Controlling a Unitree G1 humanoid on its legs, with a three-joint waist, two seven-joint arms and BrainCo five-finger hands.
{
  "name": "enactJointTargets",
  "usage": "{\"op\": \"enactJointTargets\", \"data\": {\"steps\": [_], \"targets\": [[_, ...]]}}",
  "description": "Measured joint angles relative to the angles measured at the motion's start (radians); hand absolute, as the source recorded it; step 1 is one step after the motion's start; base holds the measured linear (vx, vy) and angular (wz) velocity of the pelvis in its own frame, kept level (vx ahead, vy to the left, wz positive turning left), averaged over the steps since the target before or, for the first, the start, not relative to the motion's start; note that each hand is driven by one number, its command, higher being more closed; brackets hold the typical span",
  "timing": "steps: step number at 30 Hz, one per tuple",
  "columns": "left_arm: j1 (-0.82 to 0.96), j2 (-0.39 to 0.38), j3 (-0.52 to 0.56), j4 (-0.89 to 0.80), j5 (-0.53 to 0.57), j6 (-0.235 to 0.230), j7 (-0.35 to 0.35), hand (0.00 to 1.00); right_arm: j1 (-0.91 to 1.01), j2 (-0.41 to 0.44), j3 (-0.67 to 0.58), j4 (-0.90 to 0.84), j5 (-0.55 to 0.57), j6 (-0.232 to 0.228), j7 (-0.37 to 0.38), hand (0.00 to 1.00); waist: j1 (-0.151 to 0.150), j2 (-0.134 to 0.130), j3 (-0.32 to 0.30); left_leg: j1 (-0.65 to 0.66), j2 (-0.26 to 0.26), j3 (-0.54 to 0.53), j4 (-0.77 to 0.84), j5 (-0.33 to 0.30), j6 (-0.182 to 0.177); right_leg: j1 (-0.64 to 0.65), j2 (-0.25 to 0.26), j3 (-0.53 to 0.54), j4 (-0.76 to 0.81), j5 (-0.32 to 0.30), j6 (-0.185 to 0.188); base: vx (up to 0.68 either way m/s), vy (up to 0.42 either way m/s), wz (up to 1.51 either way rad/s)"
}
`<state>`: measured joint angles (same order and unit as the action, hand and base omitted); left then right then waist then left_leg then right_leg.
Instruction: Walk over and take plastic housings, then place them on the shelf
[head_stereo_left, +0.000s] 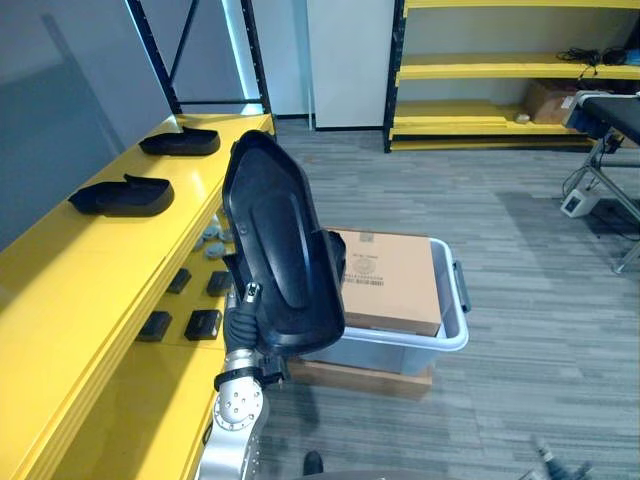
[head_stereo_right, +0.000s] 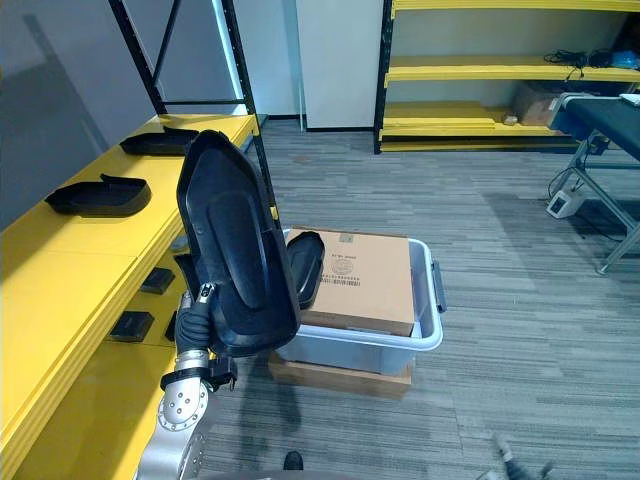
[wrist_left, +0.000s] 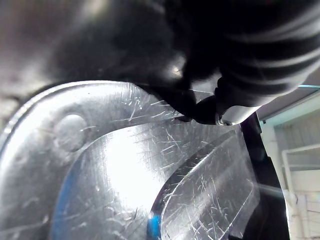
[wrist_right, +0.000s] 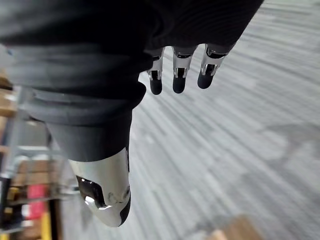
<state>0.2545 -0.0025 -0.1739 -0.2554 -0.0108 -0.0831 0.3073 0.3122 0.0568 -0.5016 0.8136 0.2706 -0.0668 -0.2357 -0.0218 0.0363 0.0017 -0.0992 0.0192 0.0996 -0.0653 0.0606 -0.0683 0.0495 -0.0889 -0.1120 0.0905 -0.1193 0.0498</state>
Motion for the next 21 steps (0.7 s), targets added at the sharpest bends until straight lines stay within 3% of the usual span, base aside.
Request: {"op": "enactJointTargets", "data": {"steps": [1, 3, 5, 6, 7, 8, 9, 11, 12, 13, 14, 16, 18, 19, 20, 21], "targets": [[0.0, -0.007, -0.004, -0.002, 0.0, -0.001, 0.0, 1.0, 0.0, -0.002, 0.01, 0.007, -0.003, 0.003, 0.003, 0.0, 0.003, 0.006, 0.007, -0.019, 0.004, 0.001, 0.046, 0.001, 0.004, -0.001, 0.002, -0.014, 0.025, -0.014, 0.003, 0.01, 0.03, 0.66], [0.009, -0.025, -0.006, -0.027, 0.0, -0.002, 0.004, 1.0, 0.001, -0.004, 0.035, 0.007, -0.006, 0.006, 0.007, 0.0, 0.019, 0.017, 0.025, -0.065, 0.013, -0.044, 0.117, 0.052, 0.047, -0.004, 0.009, -0.059, 0.115, -0.061, 0.018, -0.03, -0.029, 0.84], [0.006, -0.026, -0.004, -0.059, -0.008, -0.003, 0.007, 1.0, -0.01, -0.008, 0.072, 0.006, -0.008, 0.005, 0.01, 0.0, 0.027, 0.013, 0.029, -0.106, -0.012, -0.067, 0.127, 0.039, 0.061, -0.016, -0.008, -0.143, 0.161, -0.08, 0.023, -0.02, -0.002, 1.32], [-0.01, -0.032, -0.008, -0.08, -0.018, -0.008, 0.014, 1.0, -0.017, -0.008, 0.077, 0.004, -0.012, 0.001, 0.014, 0.0, 0.031, -0.007, 0.043, -0.128, -0.016, -0.029, 0.13, -0.008, 0.083, -0.018, -0.038, -0.215, 0.162, -0.076, 0.02, -0.03, 0.049, 1.6], [-0.022, -0.033, -0.01, -0.088, -0.018, -0.017, 0.024, 1.0, -0.027, -0.007, 0.079, 0.008, -0.019, -0.001, 0.018, 0.0, 0.035, -0.024, 0.055, -0.146, -0.004, 0.06, 0.161, -0.047, 0.125, -0.019, -0.067, -0.272, 0.156, -0.077, 0.021, -0.04, 0.071, 2.03], [-0.035, -0.039, -0.017, -0.089, -0.018, -0.027, 0.031, 1.0, -0.05, -0.018, 0.081, 0.024, -0.029, -0.003, 0.017, 0.0, 0.04, -0.03, 0.067, -0.187, 0.049, 0.226, 0.268, -0.081, 0.167, -0.008, -0.094, -0.348, 0.161, -0.076, 0.022, -0.02, 0.1, 1.99], [-0.038, -0.043, -0.02, -0.089, -0.018, -0.03, 0.043, 1.0, -0.058, -0.031, 0.091, 0.027, -0.03, -0.002, 0.015, 0.0, 0.035, -0.029, 0.067, -0.195, 0.106, 0.368, 0.366, -0.101, 0.185, 0.005, -0.114, -0.414, 0.171, -0.072, 0.03, 0.02, 0.083, 1.76], [-0.045, -0.043, -0.033, -0.075, -0.018, -0.04, 0.048, 1.0, -0.059, -0.048, 0.117, 0.032, -0.037, -0.005, 0.017, 0.0, 0.03, -0.027, 0.067, -0.156, 0.171, 0.477, 0.44, -0.139, 0.16, 0.052, -0.137, -0.5, 0.171, -0.072, 0.047, 0.09, 0.115, 1.38], [-0.053, -0.043, -0.036, -0.064, -0.018, -0.046, 0.048, 1.0, -0.063, -0.053, 0.118, 0.037, -0.037, -0.005, 0.017, 0.0, 0.031, -0.025, 0.067, -0.14, 0.174, 0.476, 0.433, -0.167, 0.13, 0.065, -0.143, -0.52, 0.169, -0.074, 0.06, 0.17, 0.157, 1.29], [-0.084, -0.04, -0.05, -0.038, -0.018, -0.052, 0.048, 1.0, -0.088, -0.057, 0.117, 0.055, -0.038, -0.004, 0.016, 0.0, 0.035, -0.023, 0.073, -0.129, 0.124, 0.449, 0.409, -0.176, 0.134, 0.084, -0.169, -0.538, 0.164, -0.083, 0.079, 0.15, 0.193, 1.08], [-0.104, -0.026, -0.057, -0.017, -0.018, -0.053, 0.048, 1.0, -0.115, -0.065, 0.119, 0.074, -0.039, -0.004, 0.017, 0.0, 0.034, -0.04, 0.07, -0.137, 0.072, 0.433, 0.388, -0.188, 0.144, 0.088, -0.191, -0.539, 0.152, -0.098, 0.094, 0.14, 0.21, 0.96], [-0.118, -0.012, -0.058, 0.001, -0.018, -0.053, 0.046, 1.0, -0.156, -0.063, 0.122, 0.097, -0.053, -0.001, 0.02, 0.0, 0.035, -0.042, 0.074, -0.154, 0.029, 0.413, 0.398, -0.219, 0.169, 0.085, -0.224, -0.534, 0.181, -0.099, 0.106, 0.15, 0.263, 0.56], [-0.119, -0.013, -0.066, 0.021, -0.018, -0.048, 0.044, 1.0, -0.169, -0.062, 0.13, 0.104, -0.061, 0.005, 0.022, 0.0, 0.032, -0.031, 0.078, -0.139, -0.004, 0.374, 0.404, -0.243, 0.192, 0.046, -0.264, -0.471, 0.315, -0.079, 0.029, 0.17, 0.248, 0.49], [-0.119, -0.011, -0.072, 0.025, -0.018, -0.044, 0.045, 1.0, -0.167, -0.061, 0.145, 0.104, -0.065, 0.009, 0.022, 0.0, 0.02, -0.025, 0.088, -0.112, -0.01, 0.346, 0.4, -0.253, 0.188, 0.005, -0.242, -0.336, 0.404, -0.109, 0.002, 0.18, 0.174, 0.67], [-0.12, -0.007, -0.067, 0.026, -0.018, -0.044, 0.047, 1.0, -0.168, -0.059, 0.166, 0.103, -0.066, 0.009, 0.024, 0.0, 0.005, -0.024, 0.1, -0.073, -0.019, 0.316, 0.378, -0.253, 0.187, -0.038, -0.183, -0.196, 0.459, -0.143, 0.028, 0.18, 0.152, 0.67], [-0.12, -0.004, -0.067, 0.026, -0.018, -0.044, 0.048, 1.0, -0.167, -0.059, 0.168, 0.103, -0.066, 0.009, 0.024, 0.0, 0.002, -0.025, 0.1, -0.056, -0.023, 0.31, 0.366, -0.253, 0.187, -0.062, -0.158, -0.149, 0.472, -0.156, 0.034, 0.17, 0.117, 0.52]]}}
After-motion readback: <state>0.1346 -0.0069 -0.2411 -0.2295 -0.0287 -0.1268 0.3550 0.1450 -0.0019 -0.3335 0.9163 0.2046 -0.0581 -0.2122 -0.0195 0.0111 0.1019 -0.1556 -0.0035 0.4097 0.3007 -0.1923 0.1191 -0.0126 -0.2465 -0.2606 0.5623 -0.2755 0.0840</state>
